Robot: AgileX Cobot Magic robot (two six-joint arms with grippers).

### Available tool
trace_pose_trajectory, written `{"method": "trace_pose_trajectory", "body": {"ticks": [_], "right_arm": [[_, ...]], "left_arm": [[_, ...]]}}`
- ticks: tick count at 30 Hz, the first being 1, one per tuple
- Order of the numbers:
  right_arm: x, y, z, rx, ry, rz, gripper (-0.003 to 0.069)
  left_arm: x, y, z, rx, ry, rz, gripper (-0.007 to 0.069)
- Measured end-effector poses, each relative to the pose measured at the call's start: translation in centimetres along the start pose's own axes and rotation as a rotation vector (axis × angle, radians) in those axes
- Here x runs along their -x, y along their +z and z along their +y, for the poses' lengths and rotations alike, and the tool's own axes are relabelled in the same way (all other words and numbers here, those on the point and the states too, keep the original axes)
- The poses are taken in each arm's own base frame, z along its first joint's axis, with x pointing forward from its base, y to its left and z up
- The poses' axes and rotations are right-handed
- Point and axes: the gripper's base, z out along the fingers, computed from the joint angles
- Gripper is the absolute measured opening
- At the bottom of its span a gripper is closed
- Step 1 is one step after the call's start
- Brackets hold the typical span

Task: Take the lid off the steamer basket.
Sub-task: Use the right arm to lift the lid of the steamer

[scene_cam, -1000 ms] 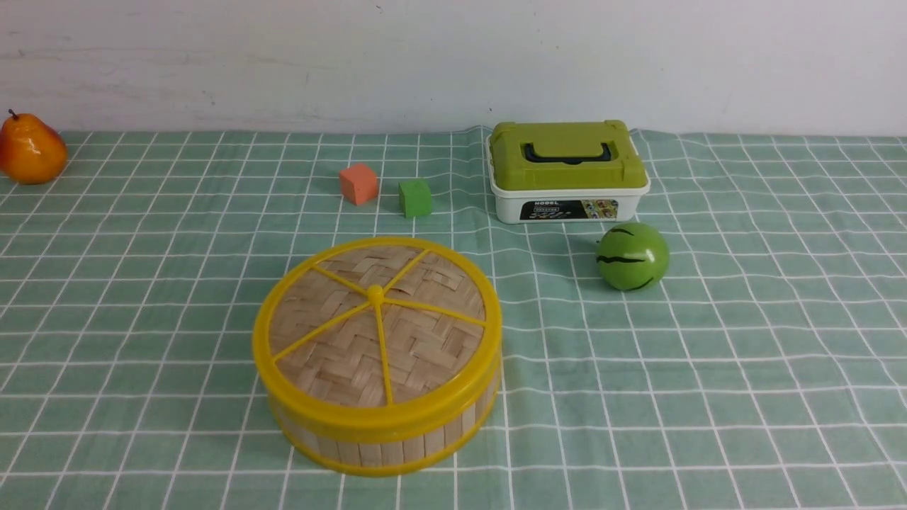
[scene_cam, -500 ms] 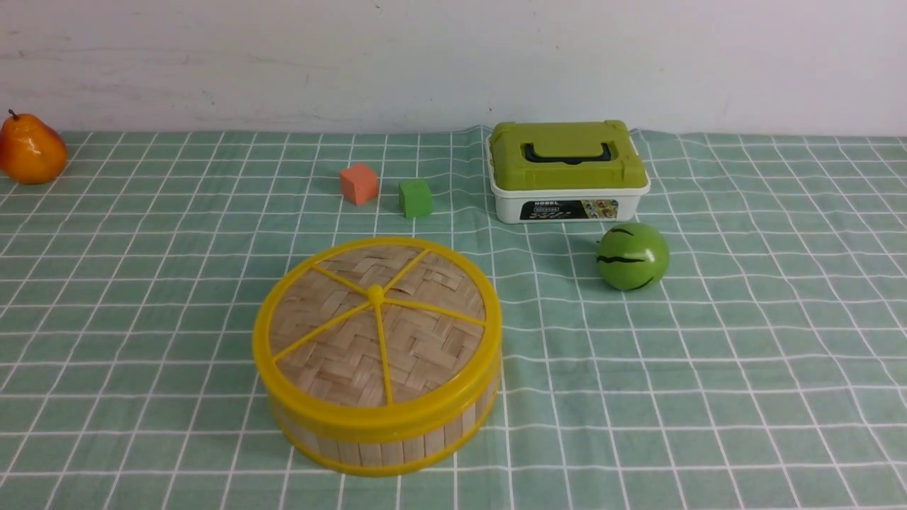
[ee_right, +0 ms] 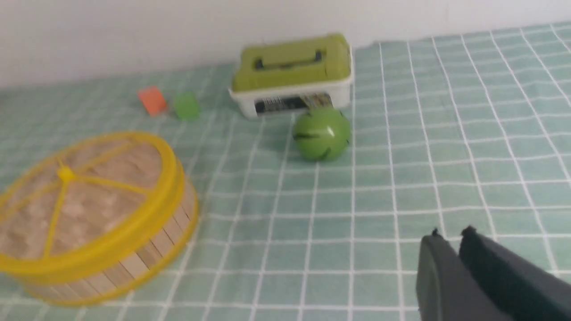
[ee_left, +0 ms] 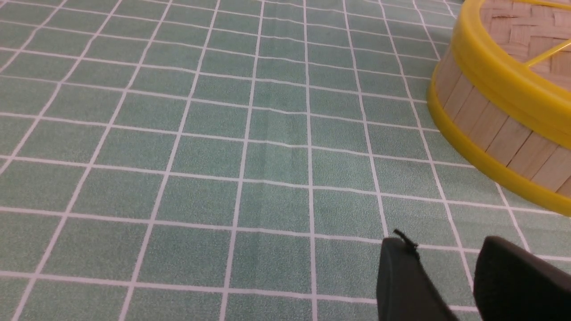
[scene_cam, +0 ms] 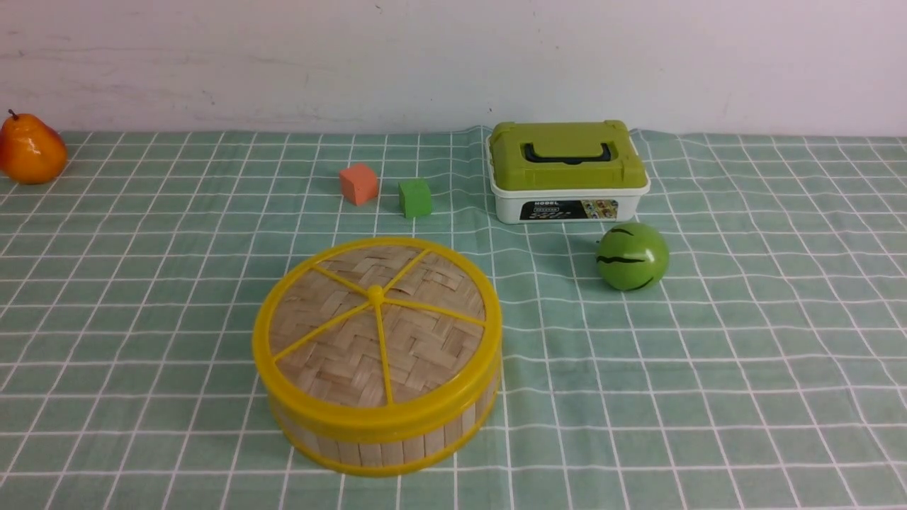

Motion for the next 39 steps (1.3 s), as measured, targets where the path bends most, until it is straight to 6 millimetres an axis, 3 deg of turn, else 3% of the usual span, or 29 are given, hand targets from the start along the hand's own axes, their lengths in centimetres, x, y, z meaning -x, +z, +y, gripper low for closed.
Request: {"method": "trace_pose_trajectory", "body": {"ticks": [4, 7, 11, 13, 17, 19, 21, 24, 25, 27, 29, 32, 36, 39], "right_arm": [[6.0, 2.2, 0.5, 0.052, -0.154, 0.192, -0.0022], [8.5, 4.7, 1.6, 0.154, -0.218, 0.292, -0.0021], [10.1, 10.5, 4.5, 0.273, -0.370, 0.507, -0.0013], [10.2, 12.0, 5.5, 0.289, -0.417, 0.559, -0.0012], [10.3, 18.6, 11.5, 0.320, -0.600, 0.660, -0.0007], [10.3, 20.7, 13.9, 0.343, -0.636, 0.661, -0.0006], [10.2, 22.0, 15.4, 0.358, -0.651, 0.659, -0.0003], [10.1, 25.3, 20.0, 0.412, -0.698, 0.619, 0.0013], [9.8, 25.7, 20.1, 0.411, -0.698, 0.629, 0.0013], [9.1, 27.5, 22.5, 0.435, -0.711, 0.614, 0.0041], [8.4, 28.8, 24.1, 0.451, -0.715, 0.609, 0.0078], [6.3, 31.3, 26.8, 0.467, -0.700, 0.616, 0.0213], [4.2, 33.4, 27.7, 0.459, -0.680, 0.653, 0.0396], [3.5, 34.0, 27.7, 0.451, -0.678, 0.672, 0.0472]], "left_arm": [[0.0, 0.0, 0.0, 0.000, 0.000, 0.001, 0.0239], [0.0, 0.0, 0.0, 0.000, 0.000, 0.001, 0.0239], [0.0, 0.0, 0.0, 0.000, 0.000, 0.001, 0.0239], [0.0, 0.0, 0.0, 0.000, 0.000, 0.001, 0.0239], [0.0, 0.0, 0.0, 0.000, 0.000, 0.001, 0.0239], [0.0, 0.0, 0.0, 0.000, 0.000, 0.001, 0.0239], [0.0, 0.0, 0.0, 0.000, 0.000, 0.001, 0.0239], [0.0, 0.0, 0.0, 0.000, 0.000, 0.002, 0.0239], [0.0, 0.0, 0.0, 0.000, 0.000, 0.002, 0.0239], [0.0, 0.0, 0.0, 0.000, 0.000, 0.002, 0.0239], [0.0, 0.0, 0.0, 0.001, 0.000, 0.003, 0.0239], [0.0, 0.0, 0.0, 0.001, 0.000, 0.003, 0.0239], [0.0, 0.0, 0.0, 0.001, 0.000, 0.004, 0.0239], [0.0, 0.0, 0.0, 0.001, 0.000, 0.004, 0.0239]]}}
